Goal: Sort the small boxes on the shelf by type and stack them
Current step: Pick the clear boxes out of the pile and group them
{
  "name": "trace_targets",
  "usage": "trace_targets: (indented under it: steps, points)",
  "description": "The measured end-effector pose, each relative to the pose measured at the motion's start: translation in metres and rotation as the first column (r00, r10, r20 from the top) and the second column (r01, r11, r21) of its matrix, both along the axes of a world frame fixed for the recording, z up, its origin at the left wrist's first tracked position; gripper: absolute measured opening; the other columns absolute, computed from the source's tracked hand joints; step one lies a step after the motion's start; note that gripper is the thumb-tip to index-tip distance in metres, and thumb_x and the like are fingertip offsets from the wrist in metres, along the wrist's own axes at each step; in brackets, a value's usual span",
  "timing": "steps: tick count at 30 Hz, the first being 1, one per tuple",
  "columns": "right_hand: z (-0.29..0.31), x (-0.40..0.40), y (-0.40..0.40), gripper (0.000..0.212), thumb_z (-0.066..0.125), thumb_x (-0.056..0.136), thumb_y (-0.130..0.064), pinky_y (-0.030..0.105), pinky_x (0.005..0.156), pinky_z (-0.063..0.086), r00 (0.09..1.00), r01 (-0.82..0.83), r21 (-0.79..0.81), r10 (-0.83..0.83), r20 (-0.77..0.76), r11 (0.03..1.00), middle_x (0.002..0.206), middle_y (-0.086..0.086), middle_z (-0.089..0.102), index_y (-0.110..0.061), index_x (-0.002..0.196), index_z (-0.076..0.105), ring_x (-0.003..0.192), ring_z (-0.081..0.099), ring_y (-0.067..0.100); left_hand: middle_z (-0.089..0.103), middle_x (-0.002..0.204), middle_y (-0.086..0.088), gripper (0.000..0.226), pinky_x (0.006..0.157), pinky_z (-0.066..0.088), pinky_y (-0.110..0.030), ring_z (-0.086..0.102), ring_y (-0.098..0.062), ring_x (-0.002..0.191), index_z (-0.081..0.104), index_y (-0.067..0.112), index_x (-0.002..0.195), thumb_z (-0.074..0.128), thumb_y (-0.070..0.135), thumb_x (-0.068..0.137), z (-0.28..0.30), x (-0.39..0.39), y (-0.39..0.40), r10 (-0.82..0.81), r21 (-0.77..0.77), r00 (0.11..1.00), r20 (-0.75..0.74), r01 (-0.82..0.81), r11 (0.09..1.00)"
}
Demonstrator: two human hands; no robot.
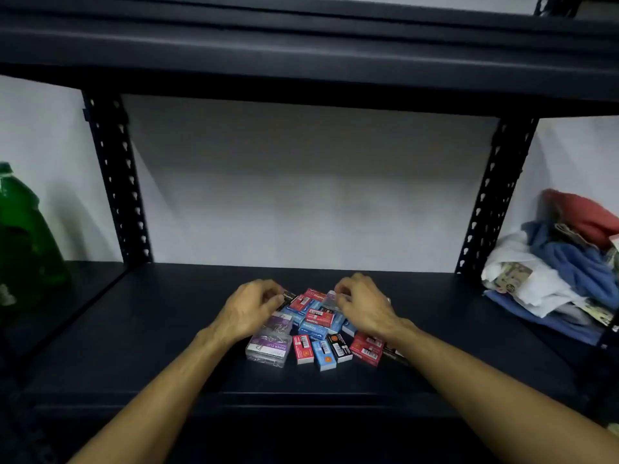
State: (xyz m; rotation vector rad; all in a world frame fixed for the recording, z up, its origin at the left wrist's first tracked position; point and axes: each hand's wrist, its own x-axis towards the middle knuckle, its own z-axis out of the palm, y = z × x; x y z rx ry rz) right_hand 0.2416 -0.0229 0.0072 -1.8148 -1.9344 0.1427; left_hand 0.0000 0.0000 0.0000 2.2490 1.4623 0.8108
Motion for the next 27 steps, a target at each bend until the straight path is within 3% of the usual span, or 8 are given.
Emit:
trace_targets:
  steps: [7,11,19,22,27]
  points:
    - [-0.001,0.002,0.007,0.039,0.052,0.098,-0.037,0.044,0.101,0.047,0.99,0.051,-0.136,-0.032,0.14,0.989,0.135,0.005,0.053,-0.02,0.134,0.054,0.118,0.052,0.021,0.07,0.107,0.008,0.03,0.075,0.06,-0.03,0.07,-0.005,0.085,0.062,0.023,0.121,0.059,0.038,0.095,0.004,-0.003,0.005,-0.141,-0.213,0.975,-0.17,0.104,0.972]
    - [-0.001,0.003,0.007,0.048,0.046,0.1,-0.043,0.046,0.107,0.04,0.975,0.06,-0.19,-0.017,0.222,0.98,0.136,0.006,0.056,-0.02,0.142,0.047,0.122,0.051,0.024,0.069,0.11,0.004,0.03,0.077,0.06,-0.029,0.07,-0.007,0.088,0.062,0.023,0.119,0.063,0.038,0.093,0.011,-0.006,0.009,-0.205,-0.276,0.946,-0.252,0.132,0.952]
    - [-0.011,0.016,0.018,0.047,0.04,0.101,-0.043,0.044,0.108,0.033,0.974,0.074,-0.261,-0.014,0.228,0.963,0.134,0.004,0.058,-0.024,0.144,0.043,0.121,0.048,0.023,0.054,0.127,0.004,0.032,0.099,0.045,-0.042,0.043,-0.016,0.122,0.06,0.028,0.122,0.057,0.044,0.095,0.013,-0.012,0.018,-0.221,-0.254,0.866,-0.449,0.114,0.961]
    - [-0.012,0.019,0.02,0.046,0.042,0.101,-0.042,0.044,0.109,0.031,0.978,0.065,-0.25,-0.012,0.209,0.966,0.135,0.004,0.057,-0.024,0.144,0.043,0.122,0.048,0.022,0.048,0.134,0.003,0.038,0.103,0.041,-0.043,0.036,-0.017,0.124,0.058,0.028,0.129,0.057,0.044,0.095,0.013,-0.013,0.018,-0.229,-0.25,0.855,-0.465,0.121,0.96]
    - [-0.017,0.019,0.02,0.05,0.051,0.098,-0.039,0.044,0.109,0.032,0.983,0.04,-0.189,-0.005,0.183,0.981,0.139,0.005,0.051,-0.021,0.144,0.043,0.124,0.047,0.022,0.047,0.128,0.005,0.022,0.1,0.045,-0.04,0.039,-0.014,0.121,0.059,0.032,0.111,0.06,0.043,0.093,0.006,-0.014,0.019,-0.229,-0.233,0.877,-0.422,0.139,0.962]
